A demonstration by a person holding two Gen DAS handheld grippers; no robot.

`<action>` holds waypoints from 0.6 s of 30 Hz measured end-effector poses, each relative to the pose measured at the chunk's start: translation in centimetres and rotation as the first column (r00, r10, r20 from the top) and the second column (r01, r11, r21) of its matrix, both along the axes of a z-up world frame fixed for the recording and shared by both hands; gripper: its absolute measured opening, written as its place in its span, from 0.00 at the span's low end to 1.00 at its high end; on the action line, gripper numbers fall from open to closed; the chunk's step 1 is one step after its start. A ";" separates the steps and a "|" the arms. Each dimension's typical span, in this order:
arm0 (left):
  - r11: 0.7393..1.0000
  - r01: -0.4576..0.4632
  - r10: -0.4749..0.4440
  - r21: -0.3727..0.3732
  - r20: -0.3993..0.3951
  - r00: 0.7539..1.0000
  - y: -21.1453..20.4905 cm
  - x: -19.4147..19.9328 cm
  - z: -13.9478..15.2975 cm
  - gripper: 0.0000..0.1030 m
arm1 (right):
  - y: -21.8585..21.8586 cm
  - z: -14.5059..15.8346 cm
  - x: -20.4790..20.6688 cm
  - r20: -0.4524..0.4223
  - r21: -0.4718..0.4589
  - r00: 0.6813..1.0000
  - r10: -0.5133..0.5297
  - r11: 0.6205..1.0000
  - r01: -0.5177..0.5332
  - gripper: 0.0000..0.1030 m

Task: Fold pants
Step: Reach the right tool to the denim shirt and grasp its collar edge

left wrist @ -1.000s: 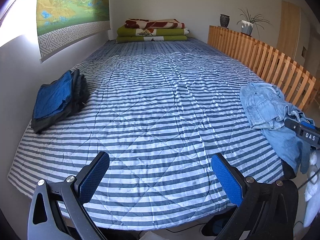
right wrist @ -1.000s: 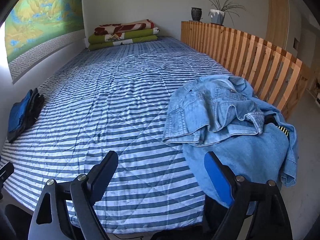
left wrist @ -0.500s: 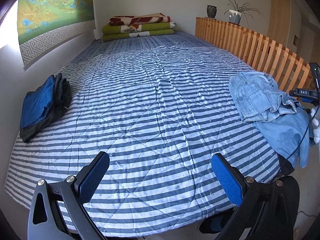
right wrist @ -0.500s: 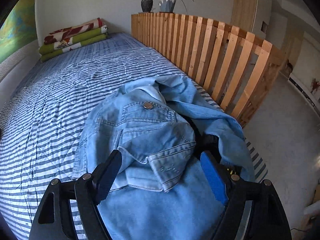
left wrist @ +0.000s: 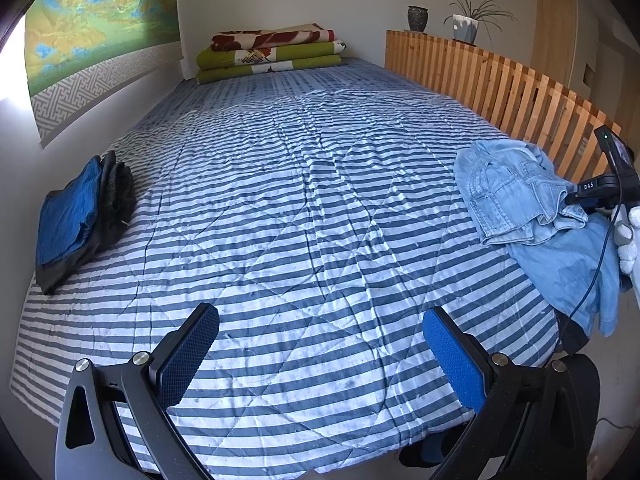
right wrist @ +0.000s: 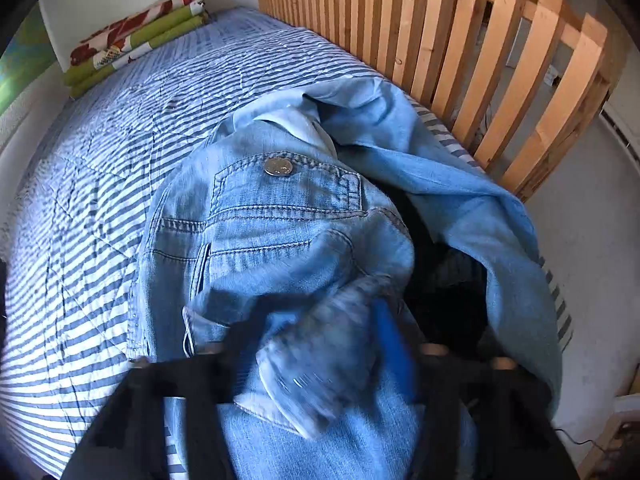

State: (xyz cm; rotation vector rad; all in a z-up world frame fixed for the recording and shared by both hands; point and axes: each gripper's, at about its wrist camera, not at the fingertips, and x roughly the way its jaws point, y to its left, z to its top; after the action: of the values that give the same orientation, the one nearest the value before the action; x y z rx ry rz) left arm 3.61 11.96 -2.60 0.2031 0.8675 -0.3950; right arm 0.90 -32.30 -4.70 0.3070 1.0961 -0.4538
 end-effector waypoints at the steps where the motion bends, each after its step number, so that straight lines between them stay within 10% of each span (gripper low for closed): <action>1: 1.000 0.000 0.000 0.000 0.003 1.000 0.1 0.1 0.0 1.00 | 0.2 0.3 0.0 0.005 0.002 1.000 0.011 1.000 -0.011 0.17; 8: 1.000 -0.009 0.009 -0.014 0.003 1.000 1.1 0.4 0.0 1.00 | 3.6 5.3 0.1 0.148 0.061 0.984 0.095 0.993 -0.105 0.10; 18: 0.995 -0.088 0.089 -0.057 0.025 0.996 6.2 0.3 1.3 1.00 | 20.3 11.4 5.0 0.279 0.028 0.884 0.376 0.916 -0.399 0.08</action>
State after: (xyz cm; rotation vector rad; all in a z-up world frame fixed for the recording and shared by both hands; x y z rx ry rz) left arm 3.94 18.14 -1.33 0.1179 0.8342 -0.3326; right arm 5.90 -11.98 6.68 0.2076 0.8818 -0.0034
